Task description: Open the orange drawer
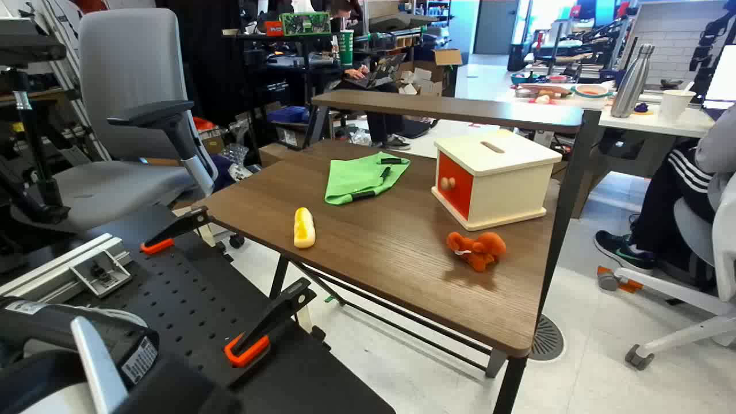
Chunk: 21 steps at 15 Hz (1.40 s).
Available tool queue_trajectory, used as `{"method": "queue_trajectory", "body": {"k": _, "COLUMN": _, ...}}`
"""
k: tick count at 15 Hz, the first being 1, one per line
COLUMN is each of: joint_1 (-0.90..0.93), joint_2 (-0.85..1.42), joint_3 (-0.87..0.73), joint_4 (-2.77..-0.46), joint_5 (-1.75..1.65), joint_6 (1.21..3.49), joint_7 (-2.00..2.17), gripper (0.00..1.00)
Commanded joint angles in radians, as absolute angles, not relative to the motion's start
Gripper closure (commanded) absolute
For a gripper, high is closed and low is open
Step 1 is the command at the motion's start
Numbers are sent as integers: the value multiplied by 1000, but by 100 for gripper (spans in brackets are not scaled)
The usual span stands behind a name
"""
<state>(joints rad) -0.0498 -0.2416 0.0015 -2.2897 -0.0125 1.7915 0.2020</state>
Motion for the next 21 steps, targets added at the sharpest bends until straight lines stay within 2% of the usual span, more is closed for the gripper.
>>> {"method": "queue_trajectory", "body": {"k": 1, "joint_1": -47, "joint_2": -241, "joint_3": -1, "joint_4": -2288, "joint_5": -13, "joint_6": 1790, "joint_7": 202, "gripper": 0}}
{"method": "queue_trajectory", "body": {"k": 5, "joint_1": -45, "joint_2": -226, "joint_3": 11, "joint_4": -2328, "joint_5": -21, "joint_6": 1930, "joint_7": 247, "gripper": 0}}
{"method": "queue_trajectory", "body": {"k": 13, "joint_1": -47, "joint_2": -39, "joint_3": 2, "joint_4": -2349, "joint_5": -67, "joint_6": 2292, "joint_7": 250, "gripper": 0}}
{"method": "queue_trajectory", "body": {"k": 21, "joint_1": -53, "joint_2": 152, "joint_3": -48, "joint_4": -2235, "joint_5": -58, "joint_6": 2397, "joint_7": 225, "gripper": 0}}
